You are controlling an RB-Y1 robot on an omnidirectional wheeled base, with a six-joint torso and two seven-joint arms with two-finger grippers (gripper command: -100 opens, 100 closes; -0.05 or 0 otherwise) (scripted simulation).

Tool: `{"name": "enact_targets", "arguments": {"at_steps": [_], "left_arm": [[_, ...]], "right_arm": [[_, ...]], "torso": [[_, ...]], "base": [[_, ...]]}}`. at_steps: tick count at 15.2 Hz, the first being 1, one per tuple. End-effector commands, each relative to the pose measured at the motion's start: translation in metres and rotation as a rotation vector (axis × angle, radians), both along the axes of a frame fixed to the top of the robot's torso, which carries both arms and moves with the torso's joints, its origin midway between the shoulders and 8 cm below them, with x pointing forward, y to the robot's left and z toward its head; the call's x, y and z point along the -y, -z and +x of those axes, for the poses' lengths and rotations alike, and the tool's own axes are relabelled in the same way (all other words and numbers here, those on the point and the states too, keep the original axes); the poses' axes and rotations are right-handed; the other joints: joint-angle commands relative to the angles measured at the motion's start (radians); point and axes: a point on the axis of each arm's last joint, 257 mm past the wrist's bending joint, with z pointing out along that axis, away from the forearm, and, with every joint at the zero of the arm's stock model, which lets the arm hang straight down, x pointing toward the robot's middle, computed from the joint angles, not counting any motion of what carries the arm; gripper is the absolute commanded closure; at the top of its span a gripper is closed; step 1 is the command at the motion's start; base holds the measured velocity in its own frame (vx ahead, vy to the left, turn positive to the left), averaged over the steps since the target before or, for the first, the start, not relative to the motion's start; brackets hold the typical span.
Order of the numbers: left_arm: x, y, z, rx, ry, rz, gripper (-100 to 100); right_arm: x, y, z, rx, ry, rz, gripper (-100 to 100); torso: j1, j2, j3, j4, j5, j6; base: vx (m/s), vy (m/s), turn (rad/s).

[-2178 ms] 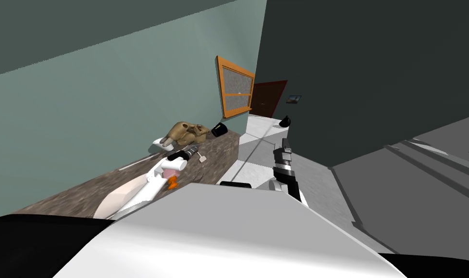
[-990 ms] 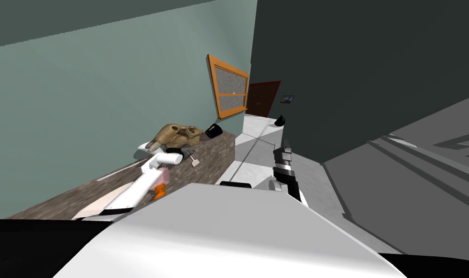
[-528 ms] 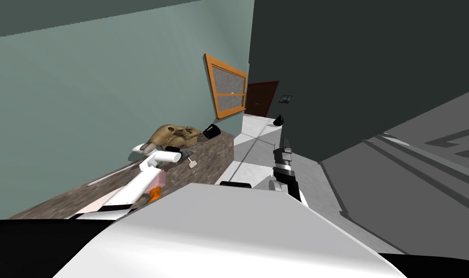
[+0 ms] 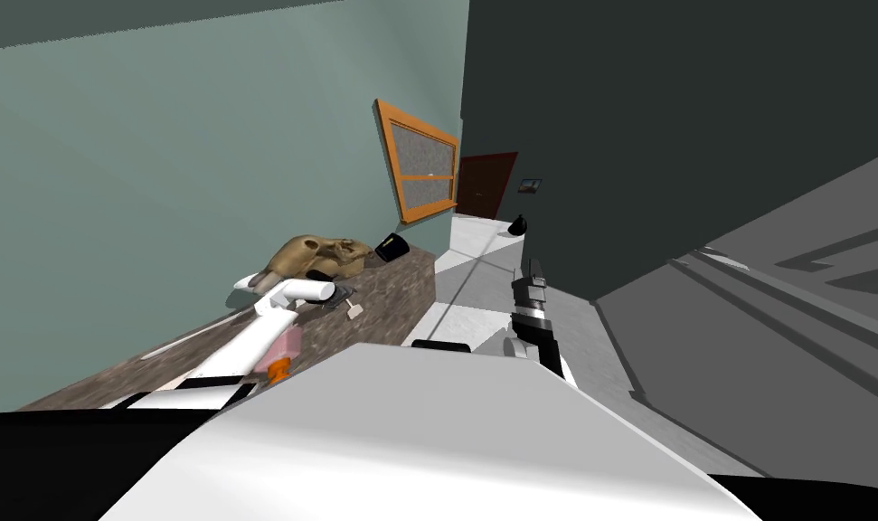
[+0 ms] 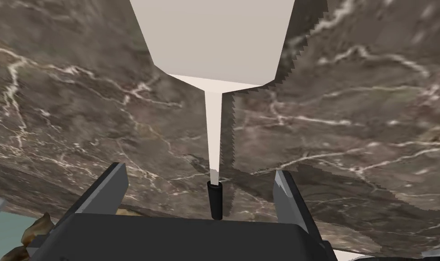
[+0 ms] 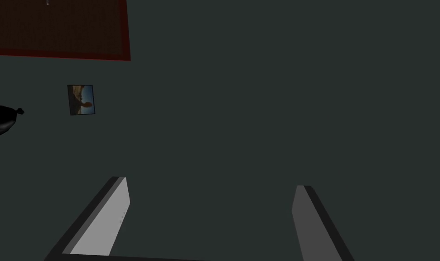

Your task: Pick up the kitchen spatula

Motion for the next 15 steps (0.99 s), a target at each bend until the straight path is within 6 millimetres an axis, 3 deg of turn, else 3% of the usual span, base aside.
{"name": "enact_targets", "arguments": {"at_steps": [1, 7, 11, 12, 15], "left_arm": [[-0.003, 0.001, -0.008, -0.039, -0.009, -0.006, -100], [-0.012, 0.003, -0.032, -0.151, -0.037, -0.031, -100], [-0.012, 0.003, -0.035, -0.162, -0.041, -0.034, -100], [-0.012, 0.016, -0.038, -0.166, -0.049, -0.037, -100], [-0.012, 0.028, -0.04, -0.166, -0.056, -0.038, -100]], "right_arm": [[0.0, 0.0, 0.0, 0.0, 0.0, 0.0, 0], [0.0, 0.0, 0.0, 0.0, 0.0, 0.0, 0], [0.0, 0.0, 0.0, 0.0, 0.0, 0.0, 0], [0.0, 0.0, 0.0, 0.0, 0.0, 0.0, 0], [0.0, 0.0, 0.0, 0.0, 0.0, 0.0, 0]], "torso": [[0.0, 0.0, 0.0, 0.0, 0.0, 0.0], [0.0, 0.0, 0.0, 0.0, 0.0, 0.0], [0.001, 0.001, 0.0, 0.0, 0.0, 0.0], [0.001, 0.001, 0.0, 0.0, 0.0, 0.0], [0.005, 0.001, 0.001, 0.0, 0.001, 0.0]], "base": [[0.024, -0.026, -0.041], [0.018, -0.024, -0.037], [0.014, -0.016, -0.02], [0.0, 0.015, -0.039], [0.001, 0.046, -0.058]]}}
